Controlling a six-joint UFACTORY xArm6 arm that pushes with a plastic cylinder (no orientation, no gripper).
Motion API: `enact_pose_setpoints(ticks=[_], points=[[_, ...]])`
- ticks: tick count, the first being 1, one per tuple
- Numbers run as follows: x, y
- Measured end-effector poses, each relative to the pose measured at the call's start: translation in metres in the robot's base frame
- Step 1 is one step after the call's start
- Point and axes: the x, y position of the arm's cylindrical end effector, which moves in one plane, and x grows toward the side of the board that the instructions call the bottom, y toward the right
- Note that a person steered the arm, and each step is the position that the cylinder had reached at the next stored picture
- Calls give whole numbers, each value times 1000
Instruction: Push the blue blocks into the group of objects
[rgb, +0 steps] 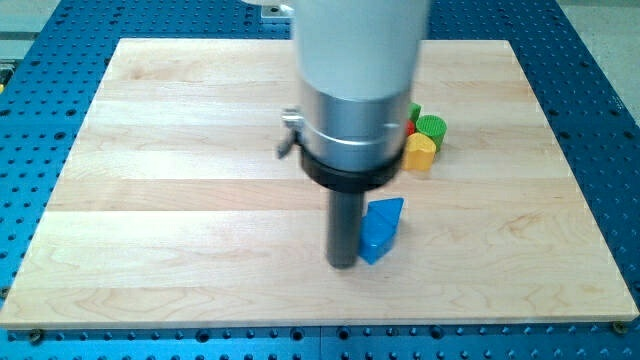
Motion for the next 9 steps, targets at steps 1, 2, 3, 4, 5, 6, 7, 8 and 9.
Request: enact_pose_setpoints(ticks=[1,2,3,4,5,6,7,8,9], points=[[2,60],[-14,75],[-27,52],[-31,57],[-41,72],[-65,62],[-62,57],[-62,1],[-102,-1]])
